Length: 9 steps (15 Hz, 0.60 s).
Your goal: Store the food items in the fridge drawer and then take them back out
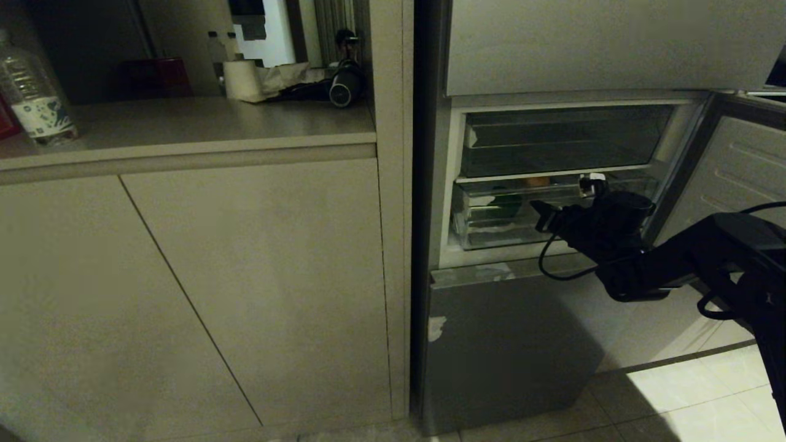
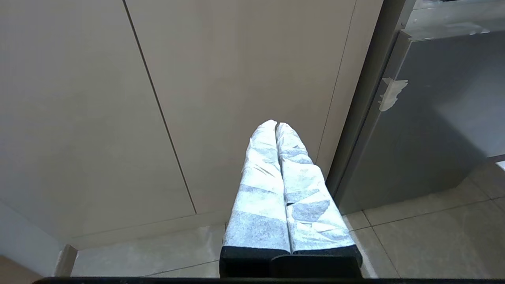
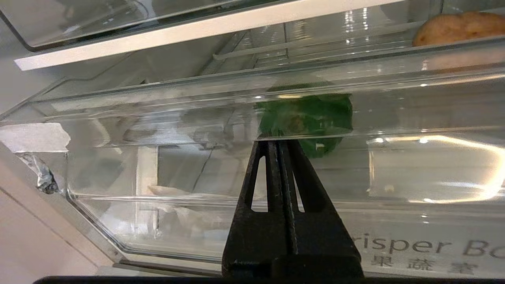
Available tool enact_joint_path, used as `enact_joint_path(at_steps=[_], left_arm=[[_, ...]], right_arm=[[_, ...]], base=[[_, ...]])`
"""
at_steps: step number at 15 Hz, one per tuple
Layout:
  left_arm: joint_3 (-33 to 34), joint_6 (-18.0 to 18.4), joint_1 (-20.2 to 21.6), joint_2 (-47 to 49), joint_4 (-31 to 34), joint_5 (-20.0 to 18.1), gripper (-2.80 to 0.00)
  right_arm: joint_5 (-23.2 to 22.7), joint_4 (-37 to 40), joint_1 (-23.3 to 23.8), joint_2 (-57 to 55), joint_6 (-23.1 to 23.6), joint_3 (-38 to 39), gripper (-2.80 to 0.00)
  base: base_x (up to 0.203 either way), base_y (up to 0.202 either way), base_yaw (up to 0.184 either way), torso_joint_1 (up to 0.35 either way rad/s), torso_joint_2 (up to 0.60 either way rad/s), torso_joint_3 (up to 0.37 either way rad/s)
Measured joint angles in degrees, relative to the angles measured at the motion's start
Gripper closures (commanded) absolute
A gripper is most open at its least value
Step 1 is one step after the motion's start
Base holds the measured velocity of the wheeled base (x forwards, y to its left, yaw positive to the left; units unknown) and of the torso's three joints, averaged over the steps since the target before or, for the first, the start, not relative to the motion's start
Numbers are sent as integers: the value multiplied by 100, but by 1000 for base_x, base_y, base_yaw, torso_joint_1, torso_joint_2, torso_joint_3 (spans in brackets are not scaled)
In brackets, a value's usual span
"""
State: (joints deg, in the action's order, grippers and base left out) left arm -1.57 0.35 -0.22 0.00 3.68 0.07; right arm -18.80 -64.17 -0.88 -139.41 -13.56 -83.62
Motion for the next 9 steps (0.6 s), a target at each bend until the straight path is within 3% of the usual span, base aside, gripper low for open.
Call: enact_joint_path(at_steps=[3, 9], left_arm=[[0, -2, -1, 0, 0, 1, 0], [0, 0, 0, 0, 0, 0, 0]], right_arm=[[-3, -53, 44, 530, -3, 952, 0], [-35, -164, 228, 3072, 9, 3965, 0]], base=[[0, 0, 0, 0, 0, 0], [0, 0, 0, 0, 0, 0]])
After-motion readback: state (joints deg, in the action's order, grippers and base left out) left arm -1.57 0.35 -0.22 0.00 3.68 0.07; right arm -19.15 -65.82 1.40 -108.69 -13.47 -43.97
